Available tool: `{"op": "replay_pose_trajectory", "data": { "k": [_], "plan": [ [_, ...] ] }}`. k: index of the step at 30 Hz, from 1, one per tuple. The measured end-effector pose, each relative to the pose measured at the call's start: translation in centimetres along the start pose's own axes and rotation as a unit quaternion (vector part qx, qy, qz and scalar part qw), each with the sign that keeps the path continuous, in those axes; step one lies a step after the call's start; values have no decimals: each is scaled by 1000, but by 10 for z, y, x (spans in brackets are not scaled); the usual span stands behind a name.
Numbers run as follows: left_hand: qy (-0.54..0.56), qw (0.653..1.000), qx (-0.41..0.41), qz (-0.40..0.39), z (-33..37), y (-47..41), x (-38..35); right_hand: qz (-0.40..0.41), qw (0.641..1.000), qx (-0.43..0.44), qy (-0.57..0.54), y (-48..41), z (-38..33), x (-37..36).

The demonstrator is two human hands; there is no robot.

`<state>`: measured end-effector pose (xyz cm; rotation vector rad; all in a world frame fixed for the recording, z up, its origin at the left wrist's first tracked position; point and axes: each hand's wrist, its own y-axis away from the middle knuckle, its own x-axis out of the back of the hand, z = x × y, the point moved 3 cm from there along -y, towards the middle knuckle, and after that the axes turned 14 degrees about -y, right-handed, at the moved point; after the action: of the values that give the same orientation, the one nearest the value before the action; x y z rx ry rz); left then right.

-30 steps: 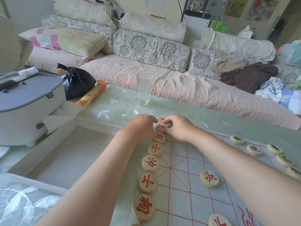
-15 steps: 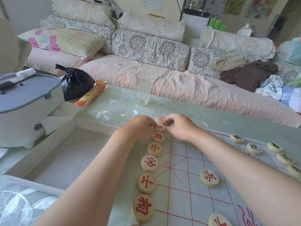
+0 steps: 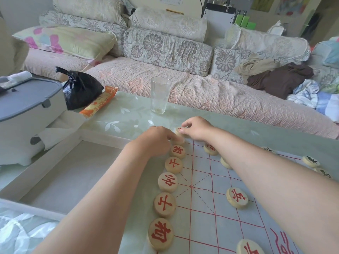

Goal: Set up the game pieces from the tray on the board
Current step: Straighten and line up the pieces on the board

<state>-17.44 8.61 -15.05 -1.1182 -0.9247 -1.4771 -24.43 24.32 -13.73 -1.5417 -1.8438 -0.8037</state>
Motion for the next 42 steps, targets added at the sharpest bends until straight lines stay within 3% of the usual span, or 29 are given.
{"op": "replay_pose_trajectory", "data": {
  "k": [7,13,18,22,28,35,42],
  "plan": [
    [-2,1000,-8,6,1,1,2,-25,999,14,13,-3,-2,-3],
    [-8,999,-9,37,4,1,3,37,998,44,-7,13,3,29],
    [8,990,-50,133,36,1,9,-13,996,42,75,47,21,58],
    [-10,992,-70,106,64,1,-6,-38,990,42,129,76,34,63],
    [-39,993,-83,77,80,-1,-19,1,962,87,259,82,45,53],
    [-73,993,-72,66,81,-8,-23,-11,985,90,145,73,52,51],
    [-95,989,-71,93,93,-14,-23,55,998,43,11,73,75,84]
  ]
}}
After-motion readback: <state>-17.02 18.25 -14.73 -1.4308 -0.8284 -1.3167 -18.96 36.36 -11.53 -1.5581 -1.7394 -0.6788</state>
